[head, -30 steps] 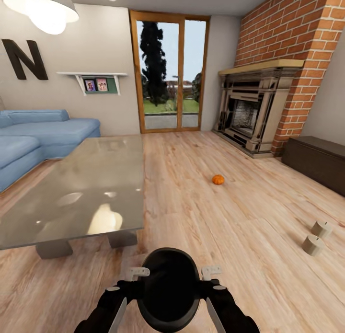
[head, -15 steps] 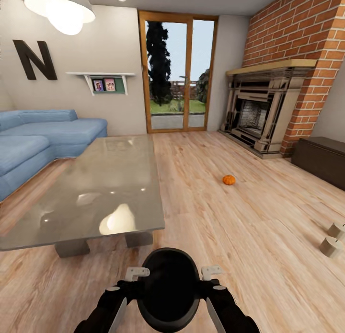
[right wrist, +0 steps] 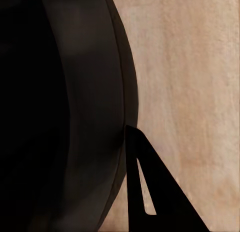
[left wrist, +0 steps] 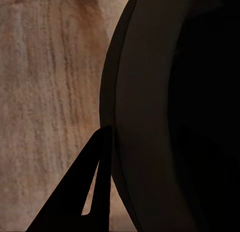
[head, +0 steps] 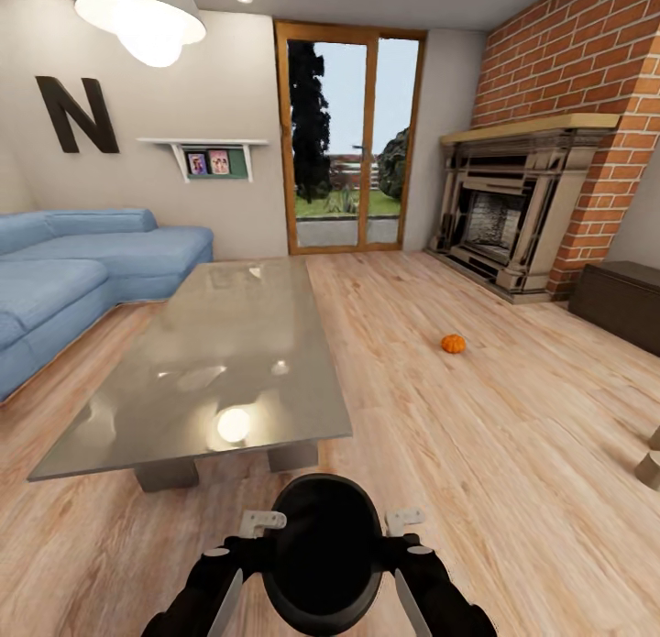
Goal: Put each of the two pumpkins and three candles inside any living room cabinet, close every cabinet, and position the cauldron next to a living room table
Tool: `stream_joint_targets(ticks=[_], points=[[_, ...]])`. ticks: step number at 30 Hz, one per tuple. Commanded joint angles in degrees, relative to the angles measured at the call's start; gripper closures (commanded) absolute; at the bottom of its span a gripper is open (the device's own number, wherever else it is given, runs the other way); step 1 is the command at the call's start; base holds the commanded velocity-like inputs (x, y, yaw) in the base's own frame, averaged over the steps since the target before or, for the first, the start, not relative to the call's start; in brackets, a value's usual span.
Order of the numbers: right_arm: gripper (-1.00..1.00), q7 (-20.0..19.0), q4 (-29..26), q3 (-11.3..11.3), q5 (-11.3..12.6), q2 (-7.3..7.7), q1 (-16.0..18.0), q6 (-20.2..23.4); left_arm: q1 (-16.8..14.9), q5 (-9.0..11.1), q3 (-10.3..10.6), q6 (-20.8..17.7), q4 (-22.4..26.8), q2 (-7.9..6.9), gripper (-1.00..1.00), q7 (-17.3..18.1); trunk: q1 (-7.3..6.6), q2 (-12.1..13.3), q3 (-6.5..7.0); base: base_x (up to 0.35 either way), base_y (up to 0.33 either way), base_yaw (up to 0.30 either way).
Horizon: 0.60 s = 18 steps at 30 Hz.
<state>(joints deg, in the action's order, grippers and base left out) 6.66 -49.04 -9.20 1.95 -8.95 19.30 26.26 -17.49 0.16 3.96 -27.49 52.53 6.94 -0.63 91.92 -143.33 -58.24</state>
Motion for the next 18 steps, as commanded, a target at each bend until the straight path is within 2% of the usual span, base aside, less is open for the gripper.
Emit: stream_joint_targets(ticks=[1,5,18], points=[[1.00,0.3,-2.7,-0.3,1.0,0.08,0.1,0.2,0.0,0.6,0.1,-0.3,0.0,-0.09,1.00,-0.1,-0.02,0.0,-0.05,-0.008,0.282,0.000],[1.00,0.3,-2.7,-0.3,0.9,0.08,0.1,0.3,0.0,0.6,0.1,-0.3,0.0,-0.11,1.00,-0.1,-0.02,0.0,-0.05,-0.002,0.125,0.000],[1.00,0.3,-2.7,-0.3,1.0,0.08,0.1,0.2,0.0,0.7,-0.2,-0.3,1.5,-0.25,1.00,-0.1,-0.02,0.0,-0.05,0.000,0.007,0.000]])
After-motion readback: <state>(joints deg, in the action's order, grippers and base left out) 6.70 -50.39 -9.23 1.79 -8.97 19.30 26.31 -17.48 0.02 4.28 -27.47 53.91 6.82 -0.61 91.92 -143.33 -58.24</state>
